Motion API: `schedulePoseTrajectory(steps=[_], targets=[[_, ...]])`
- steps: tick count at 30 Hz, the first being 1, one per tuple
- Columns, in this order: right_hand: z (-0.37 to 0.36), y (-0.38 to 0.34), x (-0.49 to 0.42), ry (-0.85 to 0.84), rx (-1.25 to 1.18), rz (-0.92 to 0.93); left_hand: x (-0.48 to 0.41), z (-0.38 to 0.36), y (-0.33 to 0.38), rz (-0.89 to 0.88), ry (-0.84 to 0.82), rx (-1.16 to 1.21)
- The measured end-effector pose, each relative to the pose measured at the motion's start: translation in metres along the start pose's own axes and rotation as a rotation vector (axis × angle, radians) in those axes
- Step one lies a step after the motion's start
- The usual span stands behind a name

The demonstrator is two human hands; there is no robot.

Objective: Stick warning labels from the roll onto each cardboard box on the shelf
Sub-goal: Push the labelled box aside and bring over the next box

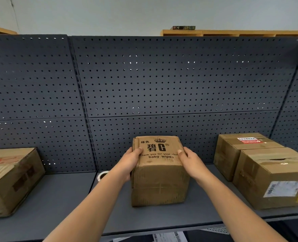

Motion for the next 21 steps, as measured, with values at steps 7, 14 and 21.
schedulePoseTrajectory(steps=[7, 14, 21], targets=[[0.006, -0.002, 0.005, 0.172, 0.126, 0.012, 0.0, 0.014, 0.011, -0.227, 0.125, -0.404], [0.016, -0.026, 0.014, 0.287, 0.301, 0.175, 0.004, 0.06, 0.007, -0.204, 0.116, -0.43], [-0.006, -0.063, 0.033, 0.265, 0.399, 0.346, 0.005, 0.128, -0.049, -0.279, 0.357, -0.879]])
Point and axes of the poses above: each hand's wrist, its own x-axis away from the middle knuckle, its own z-axis out of the back of the hand, y = z × x, the point moved 3 cm from there along -x, towards the middle knuckle, and after that the axes turned 10 degrees about x, right-handed, at the moved point
